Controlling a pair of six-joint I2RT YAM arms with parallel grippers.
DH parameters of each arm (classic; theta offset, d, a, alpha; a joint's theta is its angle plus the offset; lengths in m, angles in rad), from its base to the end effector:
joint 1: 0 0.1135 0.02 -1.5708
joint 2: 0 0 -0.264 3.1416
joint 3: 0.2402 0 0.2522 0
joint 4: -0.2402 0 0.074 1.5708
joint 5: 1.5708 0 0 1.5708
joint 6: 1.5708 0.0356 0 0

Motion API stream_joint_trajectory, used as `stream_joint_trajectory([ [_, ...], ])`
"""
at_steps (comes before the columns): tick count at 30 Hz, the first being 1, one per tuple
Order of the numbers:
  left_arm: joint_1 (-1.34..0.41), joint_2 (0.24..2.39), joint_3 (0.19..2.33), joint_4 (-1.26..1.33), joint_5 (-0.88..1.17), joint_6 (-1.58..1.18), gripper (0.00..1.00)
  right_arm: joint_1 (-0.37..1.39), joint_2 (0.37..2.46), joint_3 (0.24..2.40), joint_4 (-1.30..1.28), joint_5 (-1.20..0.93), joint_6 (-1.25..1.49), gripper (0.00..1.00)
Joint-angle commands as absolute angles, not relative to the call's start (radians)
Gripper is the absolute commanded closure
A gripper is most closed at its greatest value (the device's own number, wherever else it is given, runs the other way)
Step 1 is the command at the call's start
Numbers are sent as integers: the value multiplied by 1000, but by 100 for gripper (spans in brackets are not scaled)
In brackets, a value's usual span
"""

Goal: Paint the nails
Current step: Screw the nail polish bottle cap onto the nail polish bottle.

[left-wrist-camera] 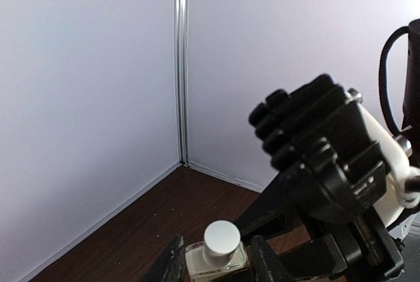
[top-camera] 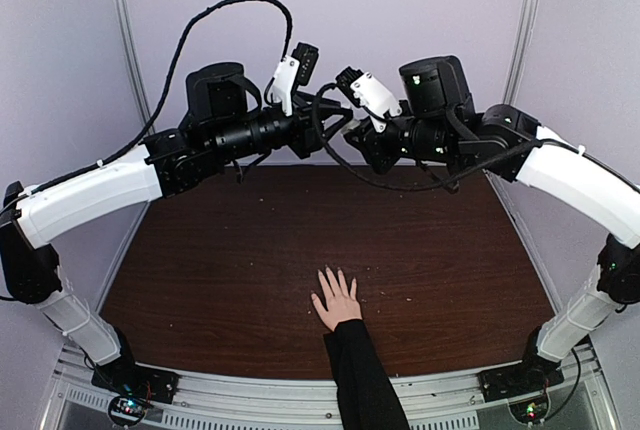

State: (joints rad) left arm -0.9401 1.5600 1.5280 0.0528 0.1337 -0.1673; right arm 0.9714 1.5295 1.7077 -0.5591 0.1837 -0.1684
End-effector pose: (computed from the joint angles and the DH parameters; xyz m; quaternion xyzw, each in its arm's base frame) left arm 0.2162 -0.3042 0.4319 0.3073 0.6287 -0.4146 0.5817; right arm 0.1976 0.2777 0.4392 -0.4017 0.7221 0.1482 0.5434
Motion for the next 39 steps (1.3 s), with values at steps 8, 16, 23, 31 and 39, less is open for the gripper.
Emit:
stream_joint_trajectory([
  [8,-948,1567,1559,94,132,-181,77,993,1544,1726,-540,219,-161,100],
  [16,-948,1557,1556,74,173,-165,95,992,1528,1726,-540,180,-180,100],
  [23,-948,1544,1555,18,266,-139,100,973,1500,1723,-539,28,-219,100],
  [31,-946,1525,1556,-51,380,-136,100,934,1469,1732,-566,-212,-262,100],
  [39,-946,1537,1588,-119,502,-143,100,913,1450,1763,-628,-431,-326,100],
])
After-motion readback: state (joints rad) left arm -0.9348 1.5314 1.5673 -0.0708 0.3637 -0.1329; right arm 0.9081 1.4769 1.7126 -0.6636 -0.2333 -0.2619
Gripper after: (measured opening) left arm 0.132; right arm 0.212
